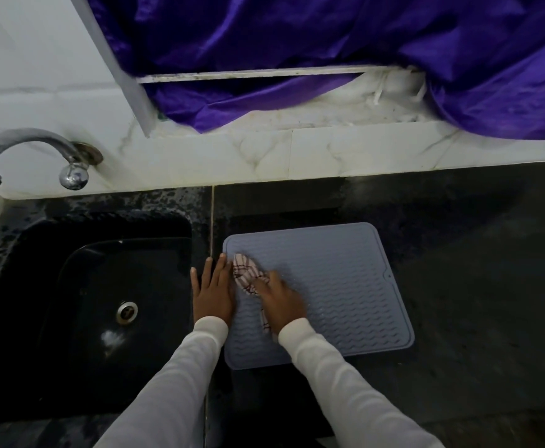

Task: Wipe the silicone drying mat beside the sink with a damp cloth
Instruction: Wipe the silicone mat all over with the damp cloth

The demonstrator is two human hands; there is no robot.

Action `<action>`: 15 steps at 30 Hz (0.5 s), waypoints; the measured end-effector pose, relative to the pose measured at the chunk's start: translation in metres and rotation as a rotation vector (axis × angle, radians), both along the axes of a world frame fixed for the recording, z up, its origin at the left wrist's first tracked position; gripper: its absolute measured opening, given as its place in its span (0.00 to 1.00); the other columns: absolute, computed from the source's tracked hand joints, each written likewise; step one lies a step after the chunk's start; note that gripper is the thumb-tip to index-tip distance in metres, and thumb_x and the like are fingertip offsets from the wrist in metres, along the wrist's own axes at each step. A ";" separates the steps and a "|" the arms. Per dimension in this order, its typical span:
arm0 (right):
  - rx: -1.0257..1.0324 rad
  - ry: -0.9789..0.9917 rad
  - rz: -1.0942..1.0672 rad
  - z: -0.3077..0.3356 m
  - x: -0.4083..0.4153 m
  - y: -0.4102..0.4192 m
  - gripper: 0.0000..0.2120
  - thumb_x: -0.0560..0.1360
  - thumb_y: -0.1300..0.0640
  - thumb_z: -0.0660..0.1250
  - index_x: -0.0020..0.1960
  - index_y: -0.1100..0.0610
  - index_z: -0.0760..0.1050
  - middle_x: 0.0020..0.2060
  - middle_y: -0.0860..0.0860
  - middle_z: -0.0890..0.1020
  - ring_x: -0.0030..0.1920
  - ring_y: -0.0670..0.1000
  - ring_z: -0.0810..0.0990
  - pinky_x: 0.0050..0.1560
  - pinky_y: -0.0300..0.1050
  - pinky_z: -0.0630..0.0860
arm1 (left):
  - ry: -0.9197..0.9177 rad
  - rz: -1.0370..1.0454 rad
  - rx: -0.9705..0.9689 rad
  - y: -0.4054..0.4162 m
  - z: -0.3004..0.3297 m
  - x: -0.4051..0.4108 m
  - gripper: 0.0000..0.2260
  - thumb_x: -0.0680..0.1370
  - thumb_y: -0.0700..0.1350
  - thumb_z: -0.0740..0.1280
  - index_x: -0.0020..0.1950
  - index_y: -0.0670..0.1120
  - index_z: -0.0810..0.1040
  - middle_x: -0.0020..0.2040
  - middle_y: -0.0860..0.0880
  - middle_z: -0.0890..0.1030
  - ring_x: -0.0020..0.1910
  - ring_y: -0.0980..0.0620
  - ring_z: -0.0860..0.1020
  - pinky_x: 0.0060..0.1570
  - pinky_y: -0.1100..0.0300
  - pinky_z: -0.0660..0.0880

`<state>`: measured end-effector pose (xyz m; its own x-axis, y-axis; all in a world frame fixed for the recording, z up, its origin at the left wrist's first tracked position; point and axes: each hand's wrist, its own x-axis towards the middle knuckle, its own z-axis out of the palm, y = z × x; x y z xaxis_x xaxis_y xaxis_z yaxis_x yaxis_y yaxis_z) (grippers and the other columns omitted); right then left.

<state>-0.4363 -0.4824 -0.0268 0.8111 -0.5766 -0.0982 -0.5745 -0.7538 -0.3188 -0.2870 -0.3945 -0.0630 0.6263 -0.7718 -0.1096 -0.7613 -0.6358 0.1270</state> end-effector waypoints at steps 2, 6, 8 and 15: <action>-0.005 0.009 -0.052 0.001 -0.016 -0.016 0.21 0.79 0.57 0.58 0.72 0.50 0.67 0.64 0.61 0.69 0.50 0.64 0.78 0.47 0.59 0.78 | 0.018 0.002 -0.013 0.001 0.001 -0.001 0.23 0.82 0.49 0.48 0.78 0.51 0.57 0.79 0.53 0.54 0.79 0.48 0.48 0.74 0.44 0.34; -0.029 -0.003 -0.190 -0.010 -0.051 -0.042 0.21 0.74 0.60 0.65 0.67 0.53 0.73 0.62 0.63 0.73 0.45 0.64 0.81 0.41 0.58 0.79 | 0.049 0.006 -0.041 0.002 0.004 -0.002 0.23 0.82 0.46 0.54 0.78 0.51 0.57 0.80 0.52 0.53 0.79 0.49 0.48 0.73 0.46 0.30; -0.037 0.033 -0.208 -0.008 -0.063 -0.051 0.21 0.75 0.59 0.66 0.67 0.52 0.72 0.62 0.62 0.73 0.46 0.63 0.80 0.43 0.56 0.79 | 0.045 0.006 -0.039 0.002 0.003 -0.003 0.23 0.82 0.47 0.54 0.78 0.51 0.58 0.79 0.52 0.55 0.79 0.48 0.49 0.72 0.48 0.28; -0.097 0.064 -0.335 -0.009 -0.111 -0.091 0.22 0.73 0.60 0.67 0.66 0.52 0.73 0.61 0.61 0.73 0.45 0.63 0.81 0.41 0.55 0.78 | 0.007 0.006 -0.051 0.002 -0.003 -0.002 0.25 0.80 0.51 0.46 0.76 0.50 0.63 0.78 0.52 0.60 0.78 0.46 0.55 0.73 0.47 0.29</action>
<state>-0.5472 -0.5736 -0.0358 0.5694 -0.8187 -0.0747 -0.8115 -0.5452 -0.2100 -0.2889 -0.3922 -0.0664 0.6305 -0.7725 -0.0751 -0.7562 -0.6332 0.1648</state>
